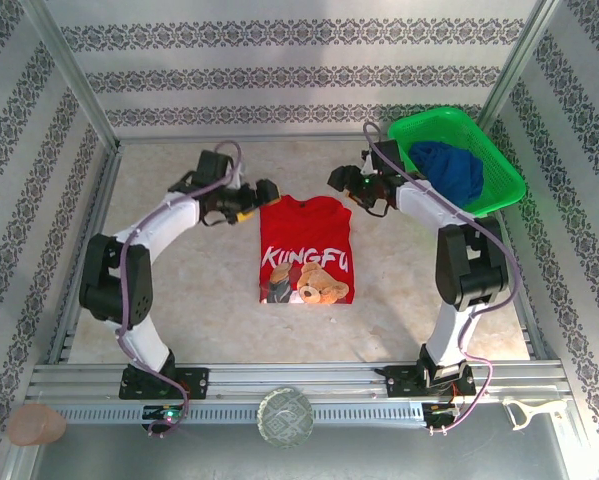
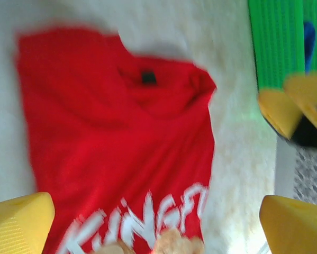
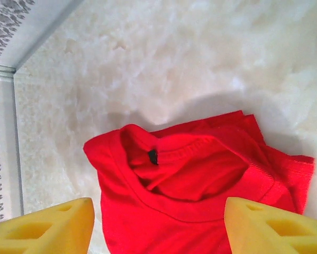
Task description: Fold the inside-out t-shirt
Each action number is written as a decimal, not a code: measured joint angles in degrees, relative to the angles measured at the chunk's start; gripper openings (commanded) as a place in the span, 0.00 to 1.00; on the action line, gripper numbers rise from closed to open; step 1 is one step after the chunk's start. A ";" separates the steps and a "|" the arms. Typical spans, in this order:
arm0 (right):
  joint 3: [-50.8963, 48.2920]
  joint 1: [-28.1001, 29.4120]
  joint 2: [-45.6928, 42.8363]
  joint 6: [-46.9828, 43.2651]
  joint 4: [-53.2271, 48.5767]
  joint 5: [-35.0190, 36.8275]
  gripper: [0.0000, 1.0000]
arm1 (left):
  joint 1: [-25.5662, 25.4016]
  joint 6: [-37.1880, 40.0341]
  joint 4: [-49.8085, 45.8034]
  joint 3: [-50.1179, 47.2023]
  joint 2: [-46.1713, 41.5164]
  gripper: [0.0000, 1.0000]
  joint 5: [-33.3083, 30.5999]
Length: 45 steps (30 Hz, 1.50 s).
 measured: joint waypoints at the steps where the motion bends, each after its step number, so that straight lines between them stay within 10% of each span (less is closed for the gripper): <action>1: 0.00 0.00 -0.46 -0.48 -0.79 0.96 0.68 | 1.07 1.25 -0.92 2.97 2.23 1.00 -0.74; 9: -1.22 -0.37 4.22 -2.95 -5.55 5.11 0.69 | 1.90 11.91 -13.64 16.81 19.32 0.97 -5.49; 23: 1.95 1.46 11.61 -4.50 -9.88 8.15 0.64 | -4.85 15.56 -18.49 21.44 24.76 0.95 -6.73; 32: 2.16 5.68 13.09 -3.78 -5.70 6.43 0.38 | -5.14 13.57 -12.96 16.17 23.08 0.64 -7.48; 36: 0.04 4.85 13.11 -2.34 -2.60 4.11 0.25 | -5.03 11.43 -8.20 12.13 21.86 0.33 -5.62; 38: -0.72 4.15 13.14 -1.62 -1.68 2.62 0.27 | -5.07 10.36 -6.36 10.82 21.77 0.34 -5.05; 41: -0.79 3.98 13.16 -0.98 -0.85 1.31 0.37 | -5.16 8.61 -3.91 10.21 21.88 0.63 -2.91; 45: -0.83 3.69 13.55 0.55 -0.63 0.57 0.09 | -5.16 7.04 -2.97 10.34 22.01 0.36 -1.36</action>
